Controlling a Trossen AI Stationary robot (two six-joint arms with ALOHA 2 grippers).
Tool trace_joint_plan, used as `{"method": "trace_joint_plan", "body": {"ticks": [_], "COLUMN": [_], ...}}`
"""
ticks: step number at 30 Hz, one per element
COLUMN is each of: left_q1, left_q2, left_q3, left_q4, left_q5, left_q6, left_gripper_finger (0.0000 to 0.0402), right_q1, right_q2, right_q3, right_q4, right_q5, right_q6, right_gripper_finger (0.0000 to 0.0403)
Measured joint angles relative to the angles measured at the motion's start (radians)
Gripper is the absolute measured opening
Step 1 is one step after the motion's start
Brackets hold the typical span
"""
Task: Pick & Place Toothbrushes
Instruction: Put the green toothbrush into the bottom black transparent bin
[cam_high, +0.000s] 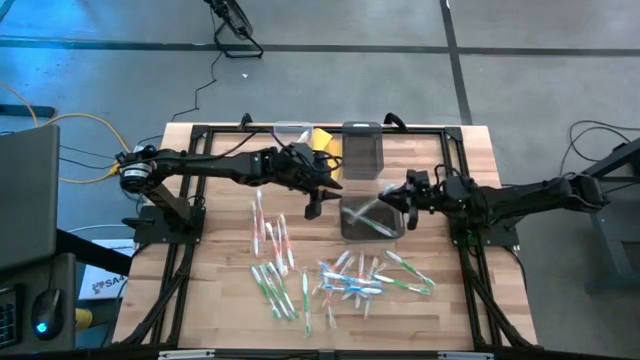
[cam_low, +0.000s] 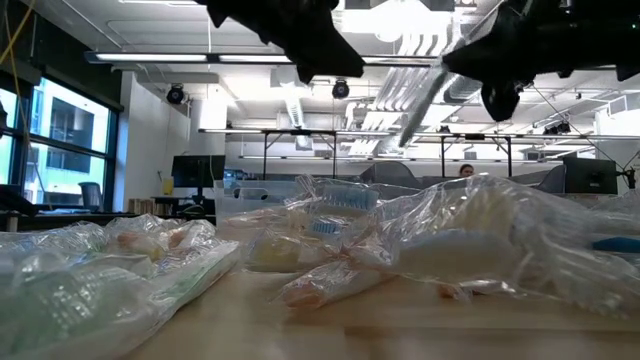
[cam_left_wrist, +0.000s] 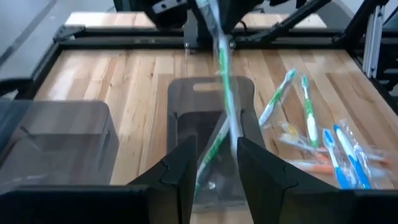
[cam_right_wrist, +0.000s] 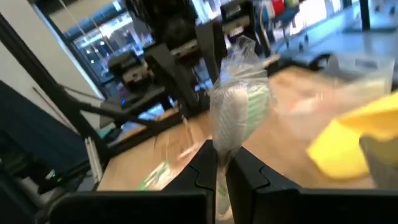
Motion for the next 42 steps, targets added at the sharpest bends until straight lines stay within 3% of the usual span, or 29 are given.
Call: {"method": "trace_joint_plan", "body": {"ticks": [7,17,22,27,31,37,42], "left_q1": [0.0,0.0,0.0,0.0,0.0,0.0,0.0], "left_q2": [0.0,0.0,0.0,0.0,0.0,0.0,0.0], "left_q3": [0.0,0.0,0.0,0.0,0.0,0.0,-0.001], "left_q4": [-0.003,-0.003,-0.004,-0.01,-0.02,-0.033,-0.047], "left_q5": [0.0,0.0,0.0,0.001,0.004,0.003,0.003], "left_q6": [0.0,-0.003,-0.004,-0.011,-0.027,-0.034,-0.034], "left_gripper_finger": [0.0112,0.0112,0.0112,0.0112,0.0112,0.0112,0.0112], "right_q1": [0.048,0.093,0.093,0.093,0.093,0.093,0.082], "right_q2": [0.025,0.144,0.18,0.182,0.171,0.15,0.107], "right_q3": [0.0,0.0,0.0,0.0,0.0,0.0,0.0], "right_q4": [-0.112,-0.123,-0.122,-0.128,-0.129,-0.171,-0.284], "right_q5": [0.059,0.155,0.156,0.156,0.139,0.104,0.106], "right_q6": [0.105,0.209,0.224,0.151,0.084,-0.079,-0.12], "right_gripper_finger": [0.0007,0.0009,0.006,0.0116,0.0139,0.0139,0.0127]}}
